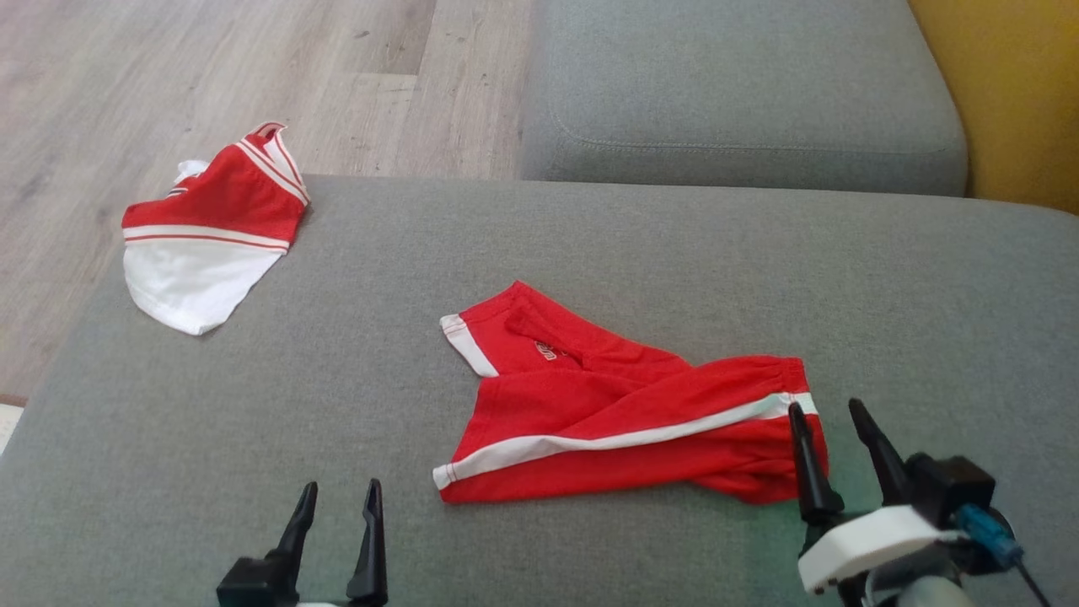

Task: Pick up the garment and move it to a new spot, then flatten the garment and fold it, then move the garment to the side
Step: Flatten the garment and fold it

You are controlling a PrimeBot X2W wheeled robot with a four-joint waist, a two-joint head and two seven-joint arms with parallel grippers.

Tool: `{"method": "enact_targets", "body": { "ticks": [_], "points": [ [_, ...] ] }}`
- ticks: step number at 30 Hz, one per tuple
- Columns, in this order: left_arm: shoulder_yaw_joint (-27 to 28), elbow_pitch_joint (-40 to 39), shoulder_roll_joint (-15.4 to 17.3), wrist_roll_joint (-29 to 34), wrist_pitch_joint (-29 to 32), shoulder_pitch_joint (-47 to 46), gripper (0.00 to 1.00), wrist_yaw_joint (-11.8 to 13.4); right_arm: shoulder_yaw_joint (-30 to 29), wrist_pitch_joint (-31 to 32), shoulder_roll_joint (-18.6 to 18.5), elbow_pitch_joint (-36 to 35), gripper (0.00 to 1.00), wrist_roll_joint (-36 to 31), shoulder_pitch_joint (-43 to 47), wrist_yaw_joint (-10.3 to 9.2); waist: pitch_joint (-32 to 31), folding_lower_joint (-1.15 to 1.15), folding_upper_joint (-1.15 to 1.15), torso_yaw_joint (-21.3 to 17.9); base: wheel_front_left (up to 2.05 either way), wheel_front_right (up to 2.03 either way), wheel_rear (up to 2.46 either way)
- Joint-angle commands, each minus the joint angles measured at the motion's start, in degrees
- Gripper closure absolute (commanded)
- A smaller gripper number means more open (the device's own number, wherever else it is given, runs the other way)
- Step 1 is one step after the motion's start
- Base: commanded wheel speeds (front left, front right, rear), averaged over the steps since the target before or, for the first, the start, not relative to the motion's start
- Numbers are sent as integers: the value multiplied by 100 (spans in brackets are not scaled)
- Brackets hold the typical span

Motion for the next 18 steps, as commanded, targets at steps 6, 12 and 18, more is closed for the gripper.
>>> {"method": "enact_targets", "body": {
  "ticks": [6, 12, 18],
  "points": [
    [166, -151, 79, -21, -16, -241, 0, -11, 158, -98, -30, -87, 0, 14, -187, -4, 12, 0, 0, 6, 0, 0, 0],
    [-5, -137, 100, 24, 146, -398, 0, -124, 78, -68, -30, -58, 0, -48, -218, -4, 79, 0, 0, 1, 0, 0, 0],
    [-260, 134, 56, -20, 678, -779, 0, -357, 25, 52, -30, -121, 0, -151, -320, -4, 183, 0, 0, -41, 0, 0, 0]
  ]
}}
